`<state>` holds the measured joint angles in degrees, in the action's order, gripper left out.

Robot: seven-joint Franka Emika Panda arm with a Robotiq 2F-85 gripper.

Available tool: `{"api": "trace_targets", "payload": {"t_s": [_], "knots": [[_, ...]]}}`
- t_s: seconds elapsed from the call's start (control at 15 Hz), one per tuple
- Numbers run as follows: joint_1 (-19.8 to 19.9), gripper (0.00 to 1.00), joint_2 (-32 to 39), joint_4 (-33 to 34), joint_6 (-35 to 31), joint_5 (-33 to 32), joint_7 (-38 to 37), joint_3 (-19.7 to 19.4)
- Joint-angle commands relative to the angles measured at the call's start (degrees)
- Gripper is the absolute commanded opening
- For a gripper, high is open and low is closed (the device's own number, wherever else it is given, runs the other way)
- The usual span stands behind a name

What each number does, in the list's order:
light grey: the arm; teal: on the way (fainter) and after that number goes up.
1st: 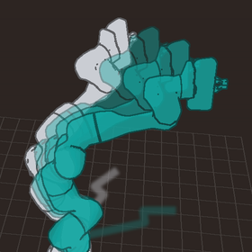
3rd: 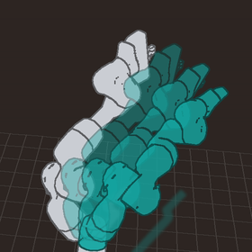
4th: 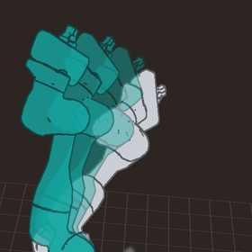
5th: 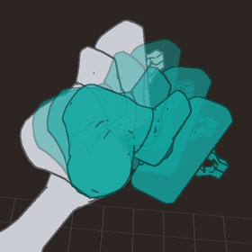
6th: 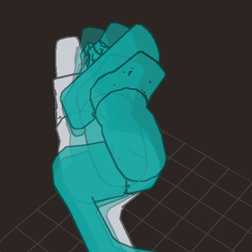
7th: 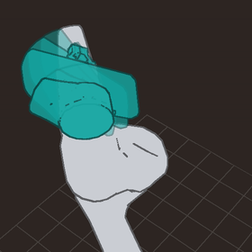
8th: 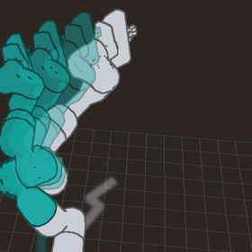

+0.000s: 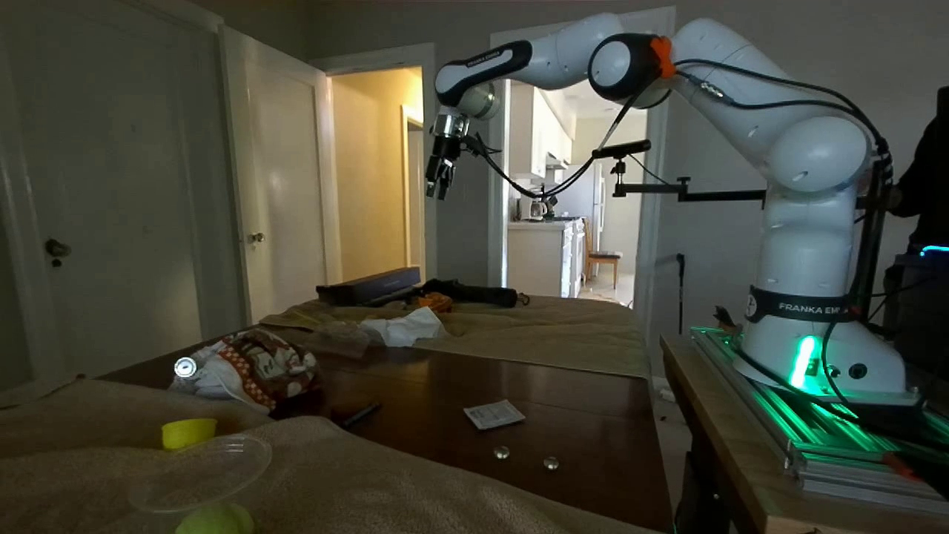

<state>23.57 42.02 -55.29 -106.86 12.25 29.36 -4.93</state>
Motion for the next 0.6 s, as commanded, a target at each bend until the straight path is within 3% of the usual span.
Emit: {"api": "trace_targets", "payload": {"t_s": [0.0,0.33,0.53], "knots": [[-1.1,1.00,6.5,10.4,2.0,-1.4,-2.4,2.3],[-4.1,1.00,13.1,20.9,6.6,-1.1,-0.8,2.4],[-5.0,1.00,15.0,23.6,8.0,-3.1,-0.3,5.0]]}}
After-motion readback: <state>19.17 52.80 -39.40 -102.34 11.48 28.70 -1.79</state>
